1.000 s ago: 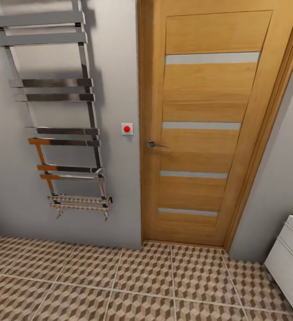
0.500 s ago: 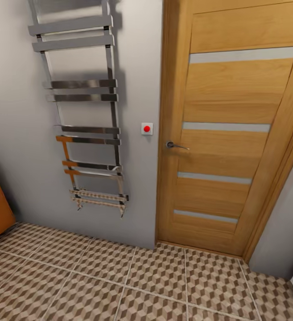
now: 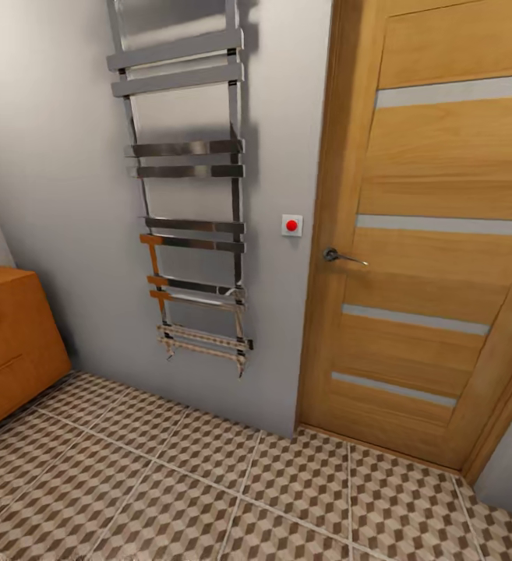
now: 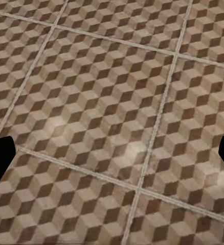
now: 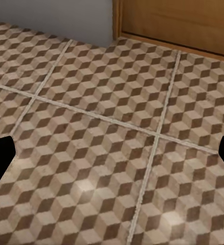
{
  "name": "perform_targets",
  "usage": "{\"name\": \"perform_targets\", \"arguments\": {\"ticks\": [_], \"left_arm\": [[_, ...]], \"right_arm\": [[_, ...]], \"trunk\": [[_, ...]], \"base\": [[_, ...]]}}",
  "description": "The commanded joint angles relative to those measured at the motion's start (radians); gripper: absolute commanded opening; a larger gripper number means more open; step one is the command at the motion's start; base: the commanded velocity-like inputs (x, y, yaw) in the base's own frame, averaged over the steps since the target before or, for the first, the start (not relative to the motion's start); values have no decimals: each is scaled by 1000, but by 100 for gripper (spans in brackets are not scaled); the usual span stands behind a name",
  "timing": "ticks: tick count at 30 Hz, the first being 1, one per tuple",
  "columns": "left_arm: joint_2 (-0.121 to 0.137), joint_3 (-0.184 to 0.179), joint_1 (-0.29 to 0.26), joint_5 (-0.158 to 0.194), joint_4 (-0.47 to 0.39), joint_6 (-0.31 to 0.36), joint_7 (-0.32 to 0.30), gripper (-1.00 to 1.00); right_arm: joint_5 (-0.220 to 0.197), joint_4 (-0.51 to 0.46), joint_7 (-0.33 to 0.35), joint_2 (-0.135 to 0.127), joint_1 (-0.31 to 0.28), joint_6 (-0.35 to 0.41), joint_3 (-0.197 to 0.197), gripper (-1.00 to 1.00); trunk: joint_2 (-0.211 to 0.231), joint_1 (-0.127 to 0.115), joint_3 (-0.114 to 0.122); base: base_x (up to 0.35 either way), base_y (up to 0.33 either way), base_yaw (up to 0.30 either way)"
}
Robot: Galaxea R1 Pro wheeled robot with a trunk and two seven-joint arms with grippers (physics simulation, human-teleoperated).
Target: Take the four mousetraps from the cabinet in the bathroom and place them on the bathroom floor. Make sure all four end up on the same floor surface, and ensure that at least two of them are either under or directly next to the same bathroom sink.
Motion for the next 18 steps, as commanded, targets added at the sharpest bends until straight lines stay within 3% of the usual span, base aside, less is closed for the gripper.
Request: {"name": "perform_targets", "arguments": {"ticks": [1, 18], "left_arm": [[0, 0, 0, 0, 0, -2, 0, 100], [0, 0, 0, 0, 0, -2, 0, 100]], "right_arm": [[1, 1, -1, 0, -1, -3, 1, 100], [1, 1, -1, 0, 0, -3, 1, 100]], "trunk": [[0, 0, -1], [0, 0, -1]], "base": [[0, 0, 257], [0, 0, 257]]}}
